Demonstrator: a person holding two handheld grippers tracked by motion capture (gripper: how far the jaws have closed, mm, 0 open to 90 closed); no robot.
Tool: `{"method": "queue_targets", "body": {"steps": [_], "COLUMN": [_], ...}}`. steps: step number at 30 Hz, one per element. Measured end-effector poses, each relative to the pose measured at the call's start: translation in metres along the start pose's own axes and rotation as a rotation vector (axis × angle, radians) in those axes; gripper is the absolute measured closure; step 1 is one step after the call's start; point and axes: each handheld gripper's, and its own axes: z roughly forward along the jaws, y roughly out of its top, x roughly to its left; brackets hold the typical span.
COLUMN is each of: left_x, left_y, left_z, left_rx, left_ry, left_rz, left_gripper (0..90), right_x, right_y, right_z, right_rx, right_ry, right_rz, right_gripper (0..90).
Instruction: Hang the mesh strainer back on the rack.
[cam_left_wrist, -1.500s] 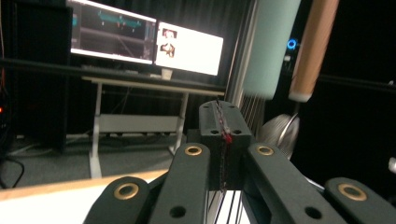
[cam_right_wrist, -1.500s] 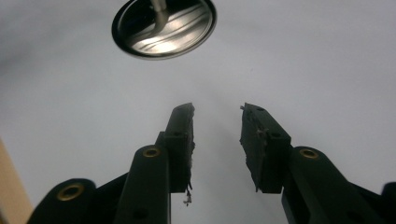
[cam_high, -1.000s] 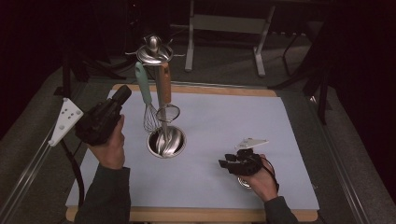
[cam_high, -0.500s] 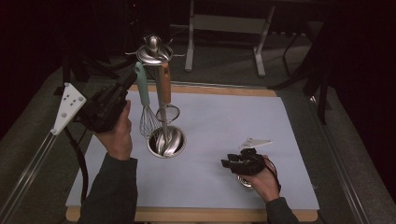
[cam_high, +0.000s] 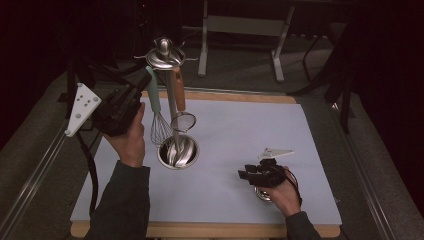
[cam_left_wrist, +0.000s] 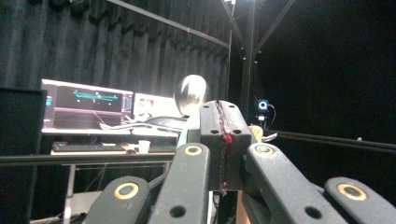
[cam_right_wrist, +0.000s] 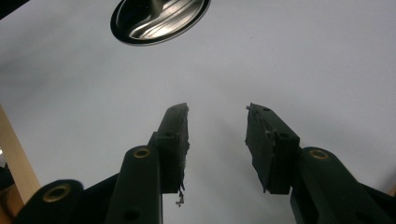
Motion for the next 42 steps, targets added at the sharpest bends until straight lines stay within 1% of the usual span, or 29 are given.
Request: {"method": "queue_targets", "body": {"steps": [8,11,16,19,26,29,42], "left_x": [0.005,0.008,0.011,0.013,0.017,0.018,0.029], "left_y": [0.001,0.001,0.001,0.002,0.003,0.004,0.006], "left_z": [-0.001,-0.001,-0.001,-0.001,0.001,0.002,0.008], "left_rx": [-0.003,-0.007,-0.009,-0.008,-0.002,0.002,0.025], "left_ry": [0.021,0.029,0.054,0.062,0.086,0.098,0.128], "left_rz": [-0.005,-0.011,-0.010,-0.011,0.004,0.019,0.038], "left_gripper": [89.9,89.9,89.9,89.9,90.0,90.0,90.0], "right_x": [-0.002,-0.002,-0.002,-0.002,-0.003,-0.004,-0.004], "right_y": [-0.001,-0.002,-0.003,-0.002,-0.003,-0.003,-0.004], "right_z": [-0.001,-0.001,0.000,-0.001,-0.002,-0.002,-0.001], "right_rx": [0.001,0.010,0.013,0.011,0.011,0.011,0.013], "right_ry": [0.001,0.002,-0.002,0.001,0.002,0.002,0.002], "right_rz": [0.002,-0.001,0.001,0.004,0.004,0.006,0.009], "right_gripper": [57.7,57.1,57.1,57.0,57.1,57.1,57.1]}}
